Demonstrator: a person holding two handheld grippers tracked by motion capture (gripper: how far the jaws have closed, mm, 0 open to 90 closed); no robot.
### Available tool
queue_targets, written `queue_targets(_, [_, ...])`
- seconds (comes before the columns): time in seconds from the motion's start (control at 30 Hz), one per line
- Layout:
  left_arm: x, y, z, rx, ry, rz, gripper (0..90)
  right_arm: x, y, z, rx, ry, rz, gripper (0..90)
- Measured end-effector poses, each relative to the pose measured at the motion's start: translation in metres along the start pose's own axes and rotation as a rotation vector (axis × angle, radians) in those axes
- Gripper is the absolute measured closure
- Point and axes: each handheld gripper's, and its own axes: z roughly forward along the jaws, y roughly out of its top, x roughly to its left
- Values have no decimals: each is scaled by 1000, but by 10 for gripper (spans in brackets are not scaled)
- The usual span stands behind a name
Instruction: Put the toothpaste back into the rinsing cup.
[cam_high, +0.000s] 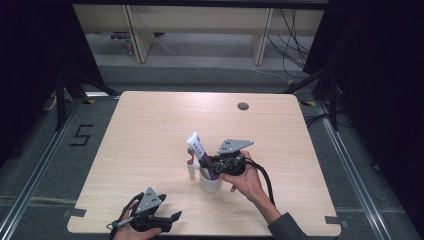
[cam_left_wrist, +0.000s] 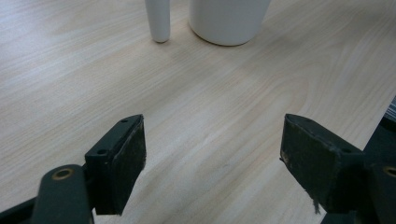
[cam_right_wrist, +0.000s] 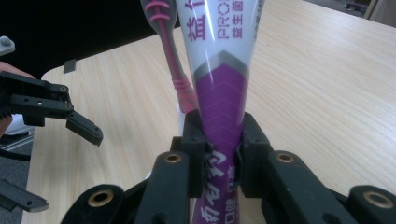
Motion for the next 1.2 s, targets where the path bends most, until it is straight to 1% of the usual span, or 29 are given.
queue_targets(0.03, [0,0,0,-2,-4,-1,221,-1,0,0,0,-1,-16,767])
queue_targets(0.07, [-1,0,1,-14,-2,-14,221,0,0,-1,10,-2,-7,767])
queue_targets(0.1, [-1,0,1,-20,-4,-20,221,0,-1,-1,9,-1,-16,767])
queue_targets(0.13, [-1,0,2,-23,-2,-21,221,2,-1,-2,18,-3,2,768])
queue_targets(0.17, [0,0,0,-6,-1,-6,221,0,-2,0,7,9,-14,767])
queue_targets(0.2, [0,0,0,-3,-3,-3,221,0,-2,0,7,16,-29,767])
queue_targets(0.23, [0,0,0,-2,-4,-2,221,2,-3,-2,25,-3,-2,767])
queue_targets(0.27, [-1,0,2,-20,-1,-22,221,1,-3,-2,23,-2,-29,767])
queue_targets(0.3, [-1,0,1,-12,0,-14,221,2,-4,-2,29,0,-18,767])
queue_targets(0.33, [0,0,0,-6,0,-7,221,0,-4,-1,16,-11,-43,767])
queue_targets(0.4, [-1,0,-1,2,1,-2,221,2,-5,-2,35,3,-24,767])
queue_targets(0.43, [-1,0,0,-1,2,-4,221,2,-6,-2,37,3,-26,767])
queue_targets(0.47, [-2,0,1,-20,-1,-23,221,1,-7,-2,38,3,-37,767])
queue_targets(0.5, [0,0,0,-4,-2,-5,221,0,-8,-1,29,-7,-47,766])
queue_targets(0.57, [-1,0,-1,1,-1,-4,221,1,-10,-1,50,-4,-36,765])
queue_targets(0.63, [-1,1,0,-11,0,-16,221,1,-13,0,55,-11,-38,765])
queue_targets(0.67, [-1,1,0,-9,-2,-16,221,1,-14,1,47,-8,-29,764])
queue_targets(0.7, [-1,0,-1,1,1,-2,221,0,-13,1,48,-8,-36,764])
queue_targets(0.77, [-1,0,-1,2,1,-1,221,0,-13,1,44,-12,-50,763])
queue_targets(0.8, [0,0,0,0,-1,-3,221,3,-14,0,51,-10,-28,762])
queue_targets(0.83, [0,0,0,-5,-2,-5,221,2,-13,0,54,-4,-39,761])
queue_targets(0.9, [-1,0,0,1,1,-2,221,2,-13,0,54,-4,-34,757])
queue_targets(0.93, [-1,0,0,1,3,-2,221,1,-13,1,46,-6,-31,723])
queue_targets(0.97, [-1,0,0,1,-2,-1,221,1,-13,0,47,7,-29,711])
queue_targets(1.0, [-1,0,1,-12,-2,-13,221,1,-13,0,43,9,-34,705])
queue_targets(1.03, [0,0,0,0,-3,0,221,1,-12,-1,41,-5,-31,691])
queue_targets(1.1, [-1,0,0,3,-3,-2,221,2,-12,-3,42,-5,4,671])
queue_targets(1.17, [-1,0,0,0,2,-2,221,2,-11,-5,34,-8,3,654])
queue_targets(1.2, [0,0,0,-3,-2,-4,221,2,-11,-6,45,-6,6,653])
